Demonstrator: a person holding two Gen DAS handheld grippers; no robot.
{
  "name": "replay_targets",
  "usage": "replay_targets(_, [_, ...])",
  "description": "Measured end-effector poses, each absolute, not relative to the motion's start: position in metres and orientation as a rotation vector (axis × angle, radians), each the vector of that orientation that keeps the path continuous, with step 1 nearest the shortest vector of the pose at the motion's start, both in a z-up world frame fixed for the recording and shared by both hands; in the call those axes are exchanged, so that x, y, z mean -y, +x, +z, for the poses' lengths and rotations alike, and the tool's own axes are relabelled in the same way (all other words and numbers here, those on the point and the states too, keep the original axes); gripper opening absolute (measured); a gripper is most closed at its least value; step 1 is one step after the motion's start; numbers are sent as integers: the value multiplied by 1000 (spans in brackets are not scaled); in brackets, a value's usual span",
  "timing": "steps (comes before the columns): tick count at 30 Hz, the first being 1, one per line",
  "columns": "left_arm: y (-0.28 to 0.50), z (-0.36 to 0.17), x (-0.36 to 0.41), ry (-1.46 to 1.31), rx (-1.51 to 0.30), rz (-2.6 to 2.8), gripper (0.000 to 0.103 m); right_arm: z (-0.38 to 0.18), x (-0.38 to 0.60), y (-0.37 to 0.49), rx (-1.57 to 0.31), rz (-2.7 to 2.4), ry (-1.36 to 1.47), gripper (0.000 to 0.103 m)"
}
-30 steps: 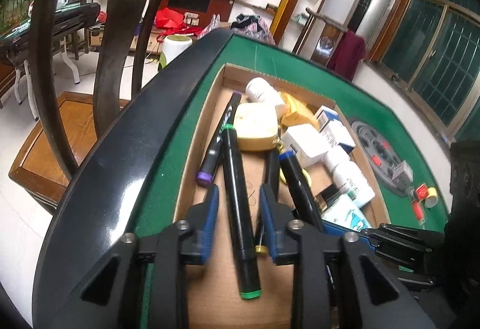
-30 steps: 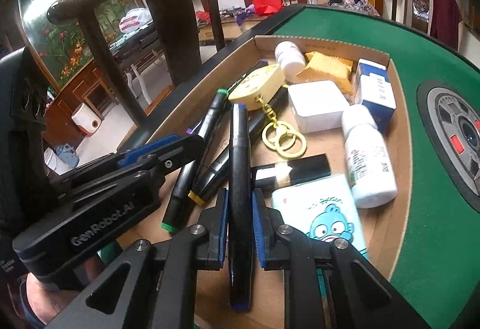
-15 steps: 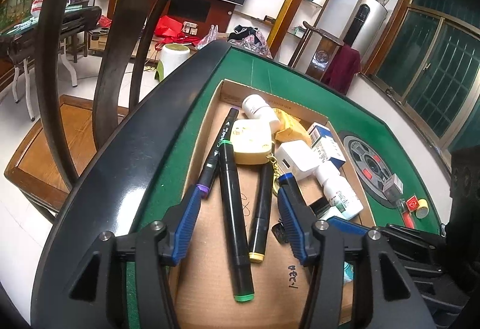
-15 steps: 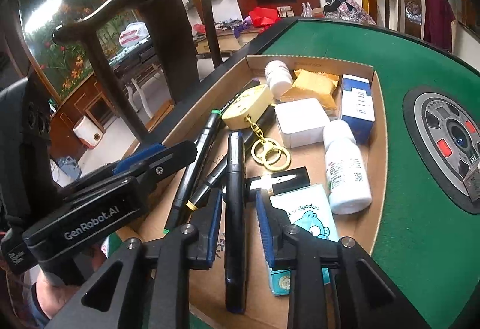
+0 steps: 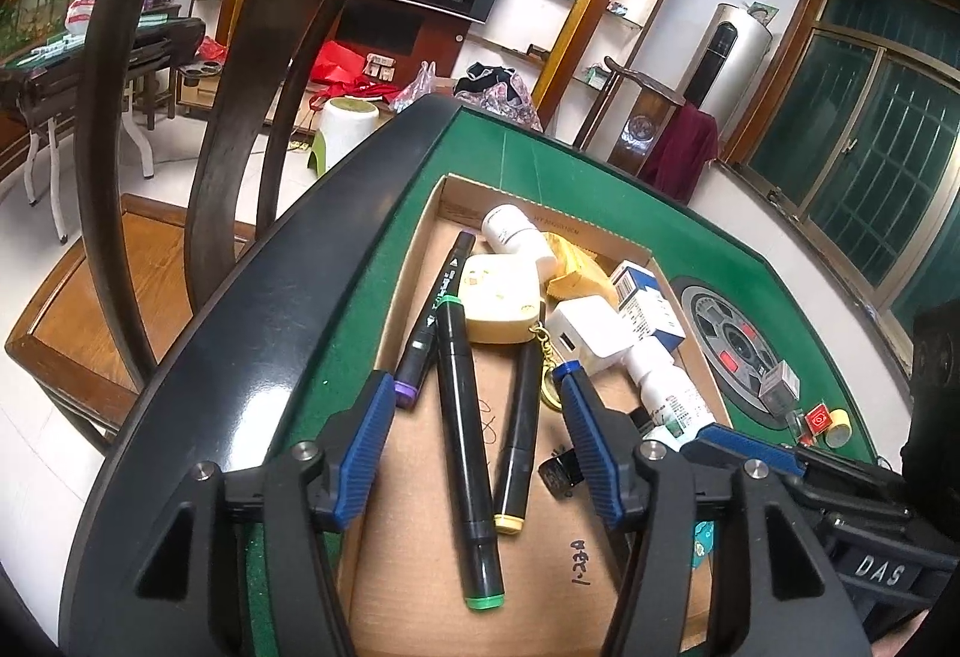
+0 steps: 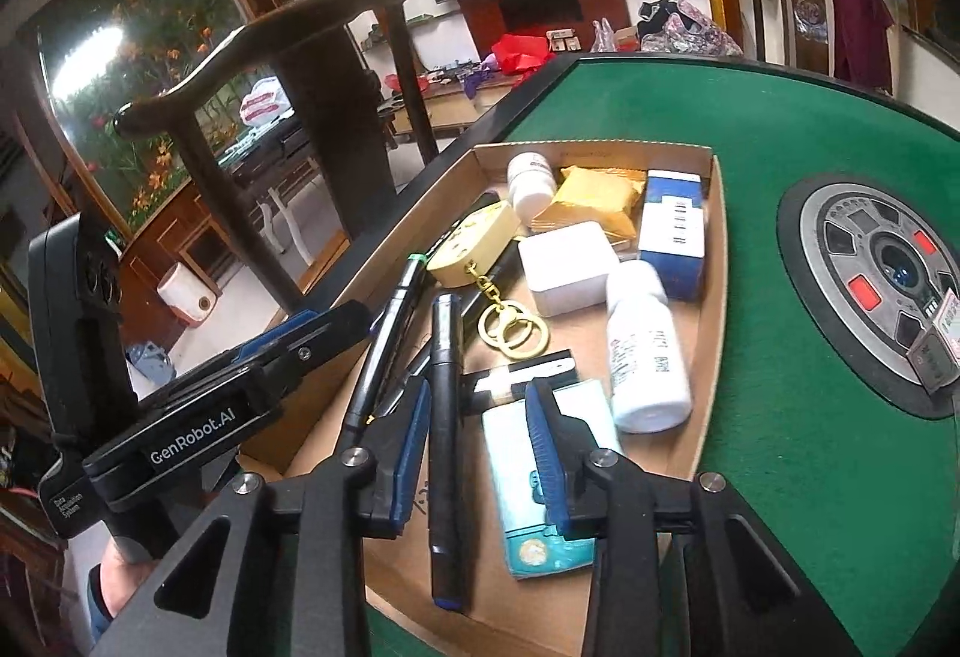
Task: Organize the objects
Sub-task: 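Lower both markers into the tray and open both tools, then move both open tools back over the remaining items on the table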
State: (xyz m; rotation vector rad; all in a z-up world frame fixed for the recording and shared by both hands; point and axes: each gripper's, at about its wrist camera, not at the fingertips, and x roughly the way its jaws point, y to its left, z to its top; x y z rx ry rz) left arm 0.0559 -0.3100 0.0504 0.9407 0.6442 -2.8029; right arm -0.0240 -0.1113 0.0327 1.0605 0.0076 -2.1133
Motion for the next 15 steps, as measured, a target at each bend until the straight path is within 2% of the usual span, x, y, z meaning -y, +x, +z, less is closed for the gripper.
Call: replay_targets(15, [58,64,294,897,-604,-2866,60,43,47,-32,67,-2201,1036,41])
